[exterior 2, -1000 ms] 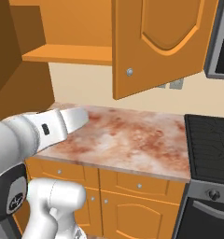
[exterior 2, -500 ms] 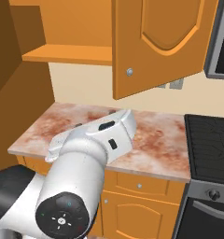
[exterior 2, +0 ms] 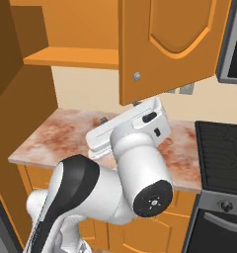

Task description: Close all open cabinet doors.

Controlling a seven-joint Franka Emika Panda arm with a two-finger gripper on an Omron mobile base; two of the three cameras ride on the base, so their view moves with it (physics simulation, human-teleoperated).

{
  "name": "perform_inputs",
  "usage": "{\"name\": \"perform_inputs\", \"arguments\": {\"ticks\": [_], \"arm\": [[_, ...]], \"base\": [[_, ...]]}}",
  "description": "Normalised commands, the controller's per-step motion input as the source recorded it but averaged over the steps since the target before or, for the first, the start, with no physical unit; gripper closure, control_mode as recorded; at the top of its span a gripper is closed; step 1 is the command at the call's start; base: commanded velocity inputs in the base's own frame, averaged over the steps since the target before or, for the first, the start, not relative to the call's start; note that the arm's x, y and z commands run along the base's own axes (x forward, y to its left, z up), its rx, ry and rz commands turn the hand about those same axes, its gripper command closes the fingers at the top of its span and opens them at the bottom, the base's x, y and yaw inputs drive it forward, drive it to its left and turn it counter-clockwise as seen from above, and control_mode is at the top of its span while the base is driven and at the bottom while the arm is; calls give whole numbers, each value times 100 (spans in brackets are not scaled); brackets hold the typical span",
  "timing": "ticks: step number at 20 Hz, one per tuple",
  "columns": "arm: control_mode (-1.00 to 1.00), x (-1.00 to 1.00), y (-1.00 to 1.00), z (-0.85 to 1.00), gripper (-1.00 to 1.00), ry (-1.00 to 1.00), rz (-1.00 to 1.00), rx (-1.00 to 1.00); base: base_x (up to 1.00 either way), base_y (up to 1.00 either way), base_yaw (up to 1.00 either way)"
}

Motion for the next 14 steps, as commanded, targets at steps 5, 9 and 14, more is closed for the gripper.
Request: {"name": "perform_inputs", "arguments": {"ticks": [5, 9, 14], "arm": [[-100, 77, -1, 0, -100, -1, 10, -1], [-100, 66, 0, 0, -100, 0, 1, -4], [-100, 69, 6, 0, -100, 2, 0, -5]], "base": [[0, 0, 0], [0, 0, 0], [0, 0, 0]]}}
